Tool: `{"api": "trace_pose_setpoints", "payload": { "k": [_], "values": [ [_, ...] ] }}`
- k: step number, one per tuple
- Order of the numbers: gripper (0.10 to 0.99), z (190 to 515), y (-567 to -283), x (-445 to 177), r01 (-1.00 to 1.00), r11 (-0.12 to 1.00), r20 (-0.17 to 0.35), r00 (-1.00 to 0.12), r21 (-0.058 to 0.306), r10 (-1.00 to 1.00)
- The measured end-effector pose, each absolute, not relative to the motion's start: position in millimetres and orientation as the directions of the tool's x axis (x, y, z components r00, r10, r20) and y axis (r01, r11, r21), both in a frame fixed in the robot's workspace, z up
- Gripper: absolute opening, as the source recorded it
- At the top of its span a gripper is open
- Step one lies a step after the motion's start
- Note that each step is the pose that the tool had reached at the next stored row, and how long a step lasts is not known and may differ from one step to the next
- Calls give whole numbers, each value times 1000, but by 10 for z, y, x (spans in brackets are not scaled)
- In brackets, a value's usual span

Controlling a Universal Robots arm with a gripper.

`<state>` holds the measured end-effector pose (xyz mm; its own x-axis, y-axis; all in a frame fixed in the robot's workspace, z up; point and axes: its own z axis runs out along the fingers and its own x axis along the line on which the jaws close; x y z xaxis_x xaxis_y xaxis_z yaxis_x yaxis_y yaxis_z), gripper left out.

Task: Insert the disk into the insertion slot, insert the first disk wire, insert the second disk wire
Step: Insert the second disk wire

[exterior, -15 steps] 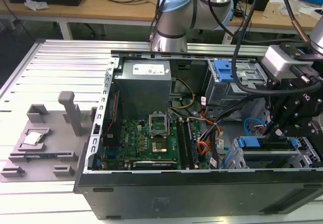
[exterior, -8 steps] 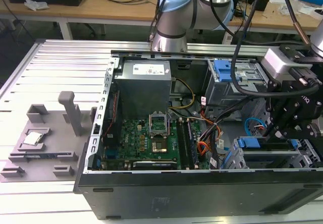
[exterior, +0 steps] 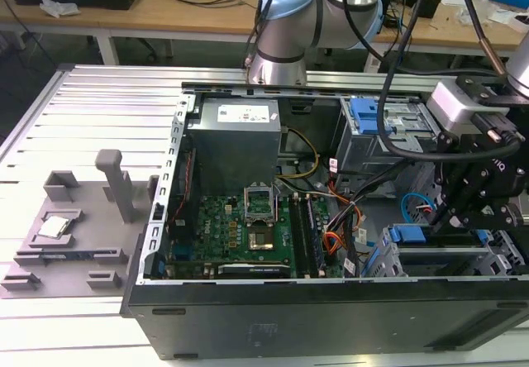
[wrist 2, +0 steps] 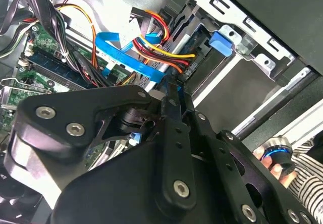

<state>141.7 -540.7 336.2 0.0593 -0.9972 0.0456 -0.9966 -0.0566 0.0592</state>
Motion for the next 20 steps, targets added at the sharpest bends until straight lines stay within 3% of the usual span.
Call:
{"api": "trace_pose_setpoints", "payload": {
  "k": [1, 8, 14, 15, 17, 20],
  "values": [
    [235, 3362, -5408, 1418, -997, -57, 46, 59, 59, -997],
    [235, 3408, -5408, 1417, -997, -57, 46, 59, 59, -997],
    [235, 3707, -5401, 1417, -997, -57, 46, 59, 59, -997],
    [224, 3726, -5399, 1417, -997, -57, 46, 59, 59, -997],
    [106, 3803, -5396, 1417, -997, -57, 46, 59, 59, -997],
    [106, 3874, -5395, 1417, -997, -57, 46, 59, 59, -997]
  ]
}}
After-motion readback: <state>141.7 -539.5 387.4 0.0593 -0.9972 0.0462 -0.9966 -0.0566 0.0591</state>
